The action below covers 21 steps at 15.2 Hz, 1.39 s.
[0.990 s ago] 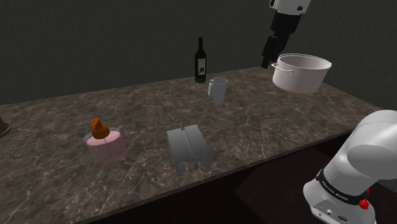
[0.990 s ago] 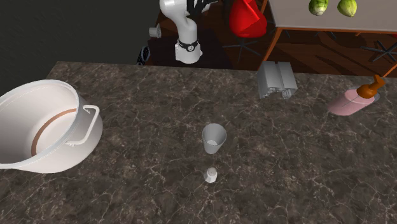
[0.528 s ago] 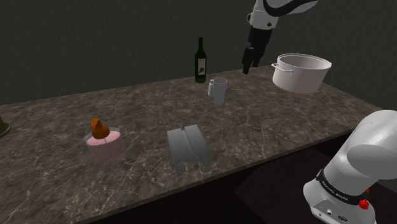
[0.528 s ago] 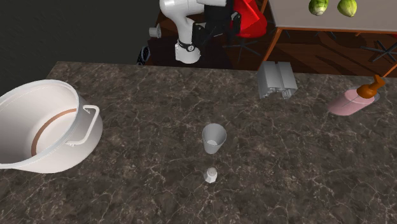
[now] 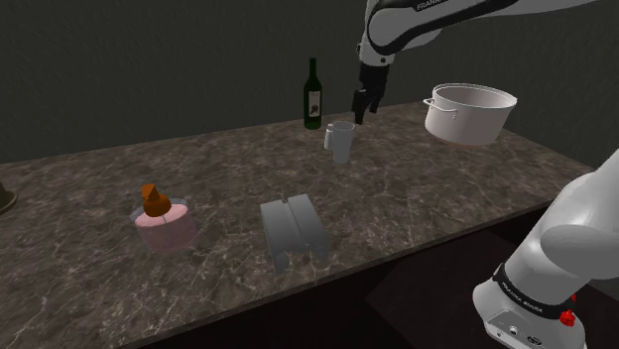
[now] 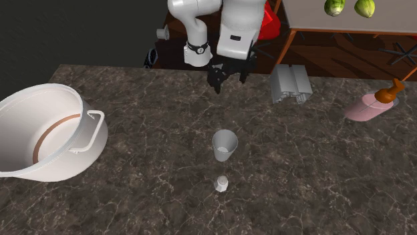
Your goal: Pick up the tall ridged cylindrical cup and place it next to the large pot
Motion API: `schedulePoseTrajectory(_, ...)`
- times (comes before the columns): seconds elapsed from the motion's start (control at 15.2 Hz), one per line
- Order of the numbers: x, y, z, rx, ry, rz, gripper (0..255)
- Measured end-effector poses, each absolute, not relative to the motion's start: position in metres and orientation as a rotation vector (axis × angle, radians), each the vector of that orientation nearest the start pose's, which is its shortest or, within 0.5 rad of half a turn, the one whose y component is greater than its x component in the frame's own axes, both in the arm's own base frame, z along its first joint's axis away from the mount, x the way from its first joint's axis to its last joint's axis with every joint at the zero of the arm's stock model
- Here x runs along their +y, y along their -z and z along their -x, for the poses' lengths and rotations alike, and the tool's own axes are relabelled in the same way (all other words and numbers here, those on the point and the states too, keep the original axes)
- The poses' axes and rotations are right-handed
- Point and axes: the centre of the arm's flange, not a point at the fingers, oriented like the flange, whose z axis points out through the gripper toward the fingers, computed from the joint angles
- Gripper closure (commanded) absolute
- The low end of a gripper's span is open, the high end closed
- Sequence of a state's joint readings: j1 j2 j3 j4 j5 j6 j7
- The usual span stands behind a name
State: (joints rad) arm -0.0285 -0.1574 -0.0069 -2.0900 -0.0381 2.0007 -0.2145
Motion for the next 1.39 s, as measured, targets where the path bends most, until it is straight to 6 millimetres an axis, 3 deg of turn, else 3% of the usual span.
schedulePoseTrajectory(0.73,-0.032,-0.418,-0.638,-0.367,0.059,3.208,0)
schedulePoseTrajectory(1.19,-0.032,-0.381,-0.647,-0.372,0.056,3.211,0)
schedulePoseTrajectory(1.39,-0.034,-0.375,-0.647,-0.372,0.056,3.211,0)
